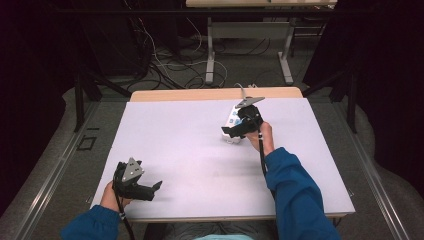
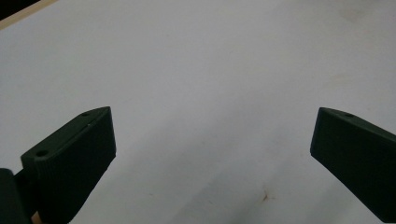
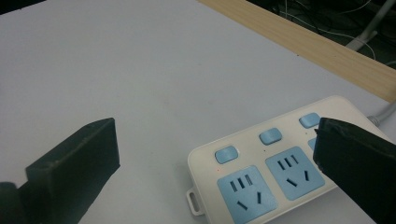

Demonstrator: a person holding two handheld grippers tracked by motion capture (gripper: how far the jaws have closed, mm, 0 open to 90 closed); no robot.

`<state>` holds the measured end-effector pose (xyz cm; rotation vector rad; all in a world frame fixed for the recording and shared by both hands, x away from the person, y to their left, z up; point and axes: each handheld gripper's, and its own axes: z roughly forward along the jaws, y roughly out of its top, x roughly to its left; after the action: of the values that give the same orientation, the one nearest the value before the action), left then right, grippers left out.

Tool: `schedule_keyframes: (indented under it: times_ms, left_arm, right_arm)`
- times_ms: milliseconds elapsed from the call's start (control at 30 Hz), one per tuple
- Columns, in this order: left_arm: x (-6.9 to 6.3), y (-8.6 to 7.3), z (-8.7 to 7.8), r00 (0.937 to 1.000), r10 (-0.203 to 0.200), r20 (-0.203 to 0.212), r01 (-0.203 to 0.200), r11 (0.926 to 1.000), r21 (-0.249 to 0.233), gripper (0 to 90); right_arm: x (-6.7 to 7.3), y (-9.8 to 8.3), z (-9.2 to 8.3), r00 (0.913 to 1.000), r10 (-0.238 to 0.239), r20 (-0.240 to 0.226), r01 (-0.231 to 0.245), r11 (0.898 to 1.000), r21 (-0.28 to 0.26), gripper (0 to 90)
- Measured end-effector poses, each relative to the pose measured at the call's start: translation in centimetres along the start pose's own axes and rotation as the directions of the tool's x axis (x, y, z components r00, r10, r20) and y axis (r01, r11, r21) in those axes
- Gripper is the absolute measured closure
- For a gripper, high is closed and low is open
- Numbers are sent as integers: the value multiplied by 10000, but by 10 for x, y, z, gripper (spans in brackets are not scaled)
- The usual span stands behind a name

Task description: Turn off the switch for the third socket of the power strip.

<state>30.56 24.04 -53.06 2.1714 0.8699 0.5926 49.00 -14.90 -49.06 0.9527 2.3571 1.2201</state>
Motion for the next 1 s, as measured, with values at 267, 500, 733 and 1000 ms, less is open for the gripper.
schedule_keyframes:
  times_ms: [267,500,733,1000]
  left_arm:
    - [1,0,0,9999,84,-65,-84,10000,-22,2]
    - [1,0,0,10000,67,-63,-68,10000,-24,2]
    - [0,0,0,10000,47,-65,-47,10000,23,3]
    - [1,0,-1,9999,95,-41,-95,10000,27,3]
  right_arm:
    - [-2,1,7,10000,70,54,-69,9999,-116,70]
    - [-3,0,10,9997,214,135,-212,9997,-155,261]
    - [-2,0,13,9996,258,148,-256,9996,-142,610]
    - [-2,-2,16,9986,465,247,-464,9989,-49,888]
